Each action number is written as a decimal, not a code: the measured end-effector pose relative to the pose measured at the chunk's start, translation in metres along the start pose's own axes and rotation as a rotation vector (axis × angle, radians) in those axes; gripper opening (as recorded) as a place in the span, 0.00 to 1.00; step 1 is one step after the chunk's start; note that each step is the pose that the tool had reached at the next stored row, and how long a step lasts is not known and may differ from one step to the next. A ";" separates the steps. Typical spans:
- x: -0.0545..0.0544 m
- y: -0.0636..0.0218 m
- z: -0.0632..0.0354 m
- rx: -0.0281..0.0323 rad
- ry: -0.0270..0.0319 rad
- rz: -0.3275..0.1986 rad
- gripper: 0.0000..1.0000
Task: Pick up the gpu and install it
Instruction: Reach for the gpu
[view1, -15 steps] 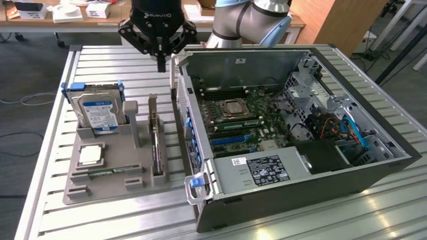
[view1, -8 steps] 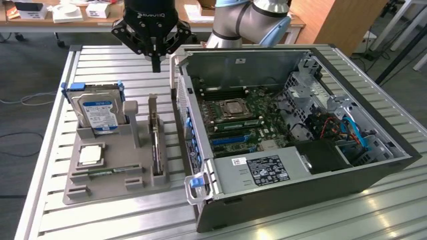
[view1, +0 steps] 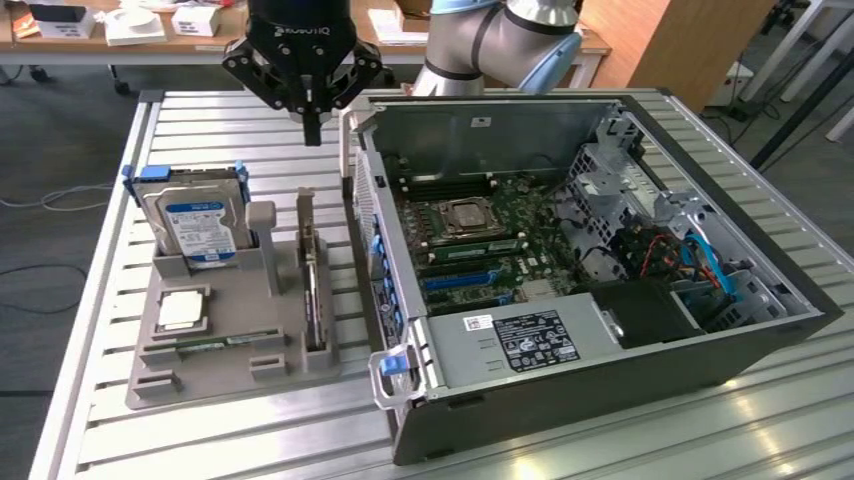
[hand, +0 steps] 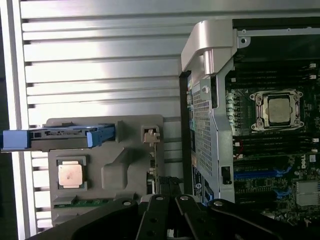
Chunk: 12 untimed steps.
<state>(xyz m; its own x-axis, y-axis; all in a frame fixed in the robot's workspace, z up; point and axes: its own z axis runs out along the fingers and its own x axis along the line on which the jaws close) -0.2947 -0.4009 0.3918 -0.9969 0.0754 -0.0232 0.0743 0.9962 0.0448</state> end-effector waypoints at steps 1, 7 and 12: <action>0.000 -0.0017 -0.0001 -0.0001 0.0000 0.000 0.11; 0.000 -0.0152 -0.0006 -0.0005 -0.0001 0.000 0.11; 0.001 -0.0254 -0.0011 -0.0010 0.0000 0.000 0.11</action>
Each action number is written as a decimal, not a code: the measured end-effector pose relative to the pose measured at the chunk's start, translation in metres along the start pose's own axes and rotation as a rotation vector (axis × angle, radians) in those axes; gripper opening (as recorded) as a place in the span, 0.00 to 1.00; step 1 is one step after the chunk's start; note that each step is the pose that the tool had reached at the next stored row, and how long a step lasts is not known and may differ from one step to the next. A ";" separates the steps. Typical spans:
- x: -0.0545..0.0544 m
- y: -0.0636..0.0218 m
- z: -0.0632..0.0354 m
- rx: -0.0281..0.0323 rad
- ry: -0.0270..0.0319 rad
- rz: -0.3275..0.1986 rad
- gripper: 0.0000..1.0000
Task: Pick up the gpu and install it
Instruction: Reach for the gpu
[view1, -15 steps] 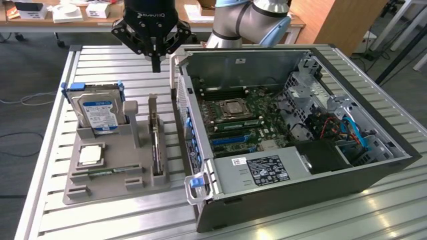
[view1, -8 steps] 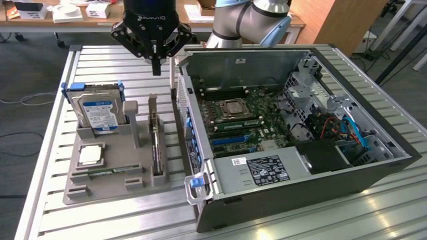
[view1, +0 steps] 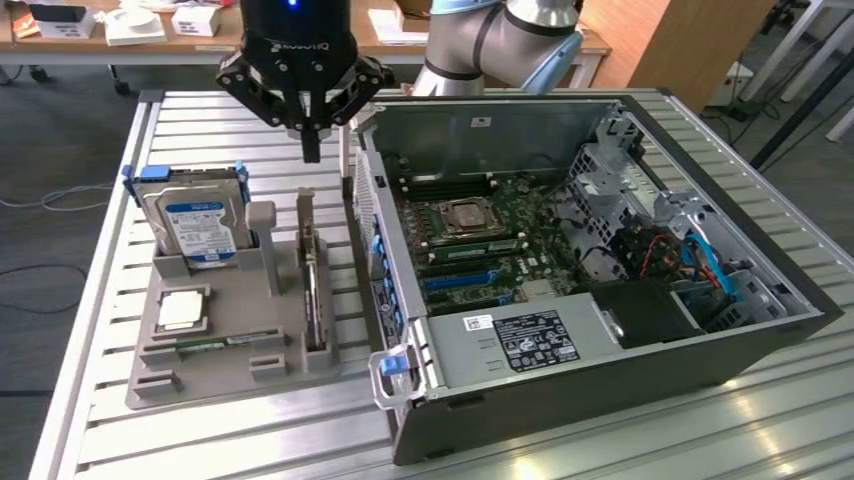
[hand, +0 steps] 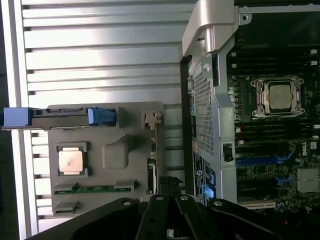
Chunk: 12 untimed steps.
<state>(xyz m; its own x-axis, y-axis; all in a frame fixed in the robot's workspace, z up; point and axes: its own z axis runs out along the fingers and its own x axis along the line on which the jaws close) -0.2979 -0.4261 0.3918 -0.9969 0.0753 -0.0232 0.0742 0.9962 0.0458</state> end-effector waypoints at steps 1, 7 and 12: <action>0.000 -0.0017 -0.0001 0.0000 0.0000 0.000 0.11; 0.002 -0.0110 -0.0005 0.0000 0.0000 0.000 0.11; 0.004 -0.0180 -0.0009 0.0000 0.0000 0.000 0.11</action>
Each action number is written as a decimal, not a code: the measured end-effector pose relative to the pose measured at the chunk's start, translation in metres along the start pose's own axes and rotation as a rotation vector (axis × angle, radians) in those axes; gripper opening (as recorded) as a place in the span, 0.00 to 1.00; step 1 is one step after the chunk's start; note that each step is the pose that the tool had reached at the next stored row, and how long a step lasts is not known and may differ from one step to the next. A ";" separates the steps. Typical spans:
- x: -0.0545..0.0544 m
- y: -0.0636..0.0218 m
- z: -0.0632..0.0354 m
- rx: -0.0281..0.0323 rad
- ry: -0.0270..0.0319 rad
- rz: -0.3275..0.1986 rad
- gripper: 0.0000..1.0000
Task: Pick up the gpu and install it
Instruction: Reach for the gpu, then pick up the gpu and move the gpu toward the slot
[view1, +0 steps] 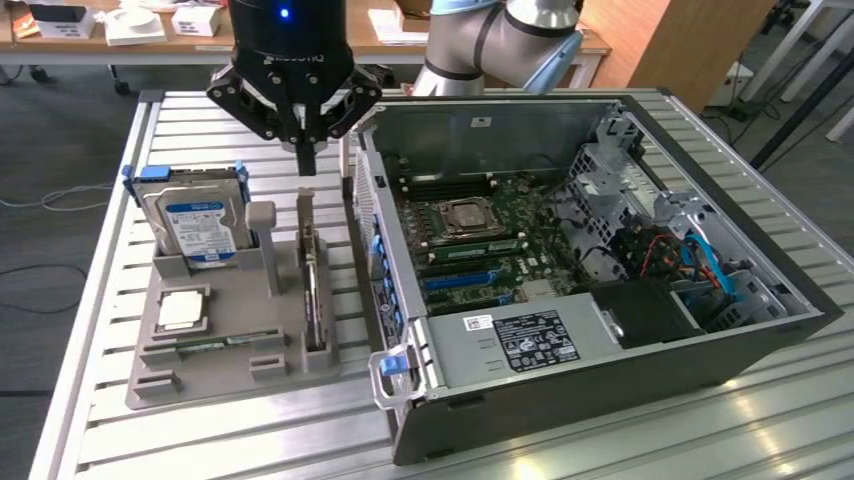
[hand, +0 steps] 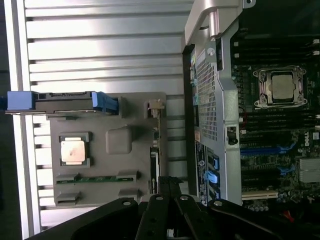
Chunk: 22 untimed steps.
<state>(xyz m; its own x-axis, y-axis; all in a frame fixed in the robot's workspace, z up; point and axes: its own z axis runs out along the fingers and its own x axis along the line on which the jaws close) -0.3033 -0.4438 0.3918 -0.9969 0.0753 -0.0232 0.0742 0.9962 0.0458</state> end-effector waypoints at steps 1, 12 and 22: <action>0.000 -0.0014 -0.0001 0.0000 0.0000 0.000 0.11; 0.003 -0.0150 -0.0007 -0.0001 -0.0001 0.000 0.11; 0.003 -0.0155 -0.0008 -0.0001 0.0000 0.000 0.11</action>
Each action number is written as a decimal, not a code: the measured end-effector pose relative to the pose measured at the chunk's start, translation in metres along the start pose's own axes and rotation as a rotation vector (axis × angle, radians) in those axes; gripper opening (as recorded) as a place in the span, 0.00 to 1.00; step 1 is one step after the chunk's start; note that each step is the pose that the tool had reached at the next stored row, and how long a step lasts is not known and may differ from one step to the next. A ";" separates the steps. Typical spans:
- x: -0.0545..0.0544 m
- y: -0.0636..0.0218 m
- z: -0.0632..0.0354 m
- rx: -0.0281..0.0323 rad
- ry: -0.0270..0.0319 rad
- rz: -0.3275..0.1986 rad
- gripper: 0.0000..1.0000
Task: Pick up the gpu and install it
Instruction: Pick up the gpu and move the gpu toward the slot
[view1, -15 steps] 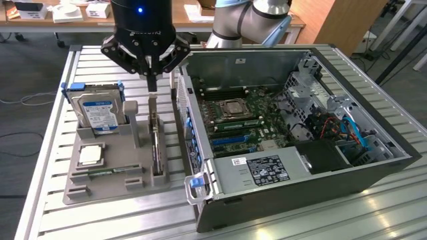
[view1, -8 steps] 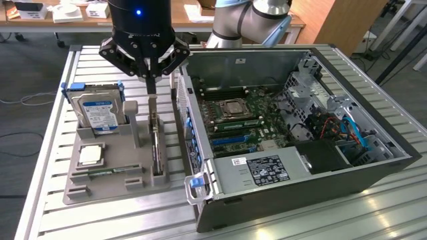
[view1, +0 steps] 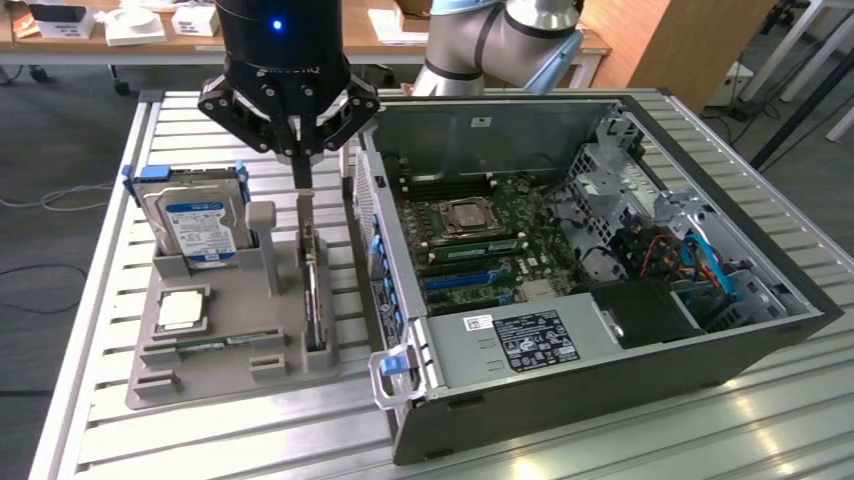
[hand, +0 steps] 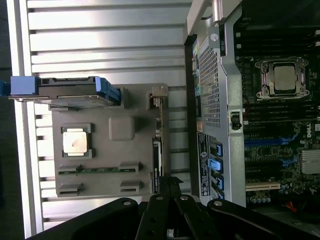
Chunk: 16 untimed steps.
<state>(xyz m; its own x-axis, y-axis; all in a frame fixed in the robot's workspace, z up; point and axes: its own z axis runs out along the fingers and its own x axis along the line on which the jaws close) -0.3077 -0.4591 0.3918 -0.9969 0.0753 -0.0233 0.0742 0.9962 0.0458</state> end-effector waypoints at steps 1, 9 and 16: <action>0.000 0.0000 0.0000 0.0001 0.0000 0.000 0.11; 0.000 -0.0001 0.0000 0.0000 0.0001 0.000 0.29; 0.000 -0.0002 0.0000 0.0001 0.0000 0.000 0.42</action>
<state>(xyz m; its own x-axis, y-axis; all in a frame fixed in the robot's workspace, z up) -0.3077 -0.4593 0.3918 -0.9969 0.0753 -0.0233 0.0742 0.9962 0.0458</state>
